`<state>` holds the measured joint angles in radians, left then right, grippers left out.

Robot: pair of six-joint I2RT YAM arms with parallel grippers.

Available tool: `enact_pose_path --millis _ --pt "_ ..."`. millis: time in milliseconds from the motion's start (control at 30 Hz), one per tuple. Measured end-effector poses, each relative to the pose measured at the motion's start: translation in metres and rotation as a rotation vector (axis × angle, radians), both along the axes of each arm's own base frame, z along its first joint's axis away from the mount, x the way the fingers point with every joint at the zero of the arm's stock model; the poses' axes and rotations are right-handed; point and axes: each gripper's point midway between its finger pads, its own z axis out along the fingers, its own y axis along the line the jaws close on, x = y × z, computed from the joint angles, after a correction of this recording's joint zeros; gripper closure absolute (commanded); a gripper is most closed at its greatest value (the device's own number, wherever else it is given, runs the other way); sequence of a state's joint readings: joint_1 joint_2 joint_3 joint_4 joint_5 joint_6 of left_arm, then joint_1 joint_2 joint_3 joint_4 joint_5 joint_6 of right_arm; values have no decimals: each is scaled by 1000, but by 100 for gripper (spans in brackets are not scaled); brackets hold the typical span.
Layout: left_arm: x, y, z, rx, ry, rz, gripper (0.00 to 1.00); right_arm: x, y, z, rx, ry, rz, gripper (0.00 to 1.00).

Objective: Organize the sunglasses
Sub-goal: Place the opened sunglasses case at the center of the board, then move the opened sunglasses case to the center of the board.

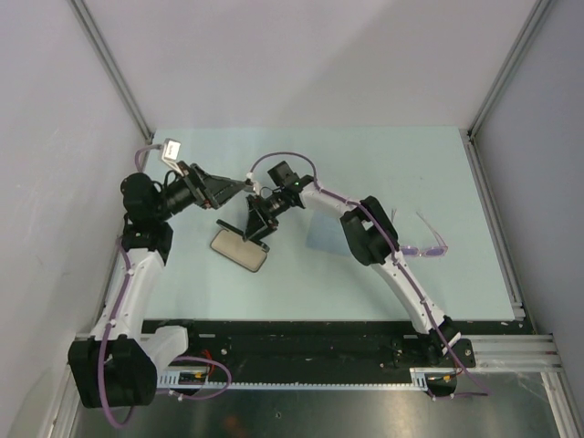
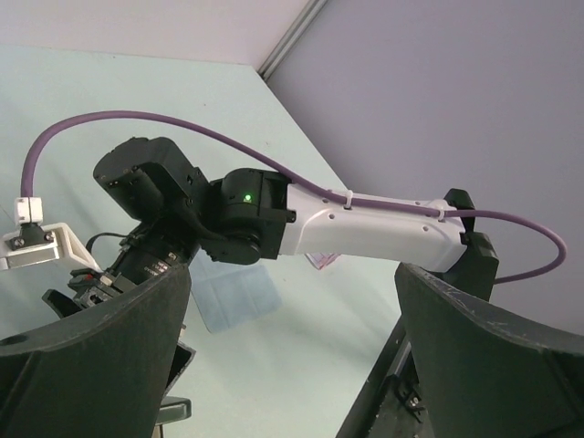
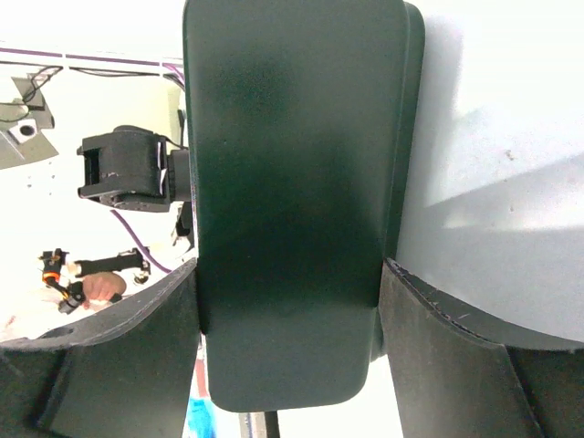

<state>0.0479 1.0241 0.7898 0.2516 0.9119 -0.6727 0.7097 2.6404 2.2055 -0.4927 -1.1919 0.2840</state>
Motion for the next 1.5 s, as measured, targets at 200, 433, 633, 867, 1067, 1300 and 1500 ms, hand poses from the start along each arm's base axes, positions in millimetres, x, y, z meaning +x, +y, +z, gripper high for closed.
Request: enact_pose_path --millis 200,433,633,867,1067,1300,1500 --pt "0 -1 0 0 4 -9 0 5 -1 0 1 24 -14 23" --pt "0 -2 -2 2 9 -14 0 16 -1 2 15 2 -40 9" --pt "2 -2 -7 11 18 -15 0 26 -6 1 -5 -15 -69 5" --pt "6 1 -12 36 36 7 0 42 -11 -1 -58 -114 -115 4" --pt "21 16 -11 94 38 119 0 71 -25 18 -184 -263 -277 8" --pt "34 44 -36 147 139 292 0 91 -78 97 -186 -384 -503 13" --pt "39 68 -75 201 264 436 4 92 -100 131 -214 -479 -621 28"
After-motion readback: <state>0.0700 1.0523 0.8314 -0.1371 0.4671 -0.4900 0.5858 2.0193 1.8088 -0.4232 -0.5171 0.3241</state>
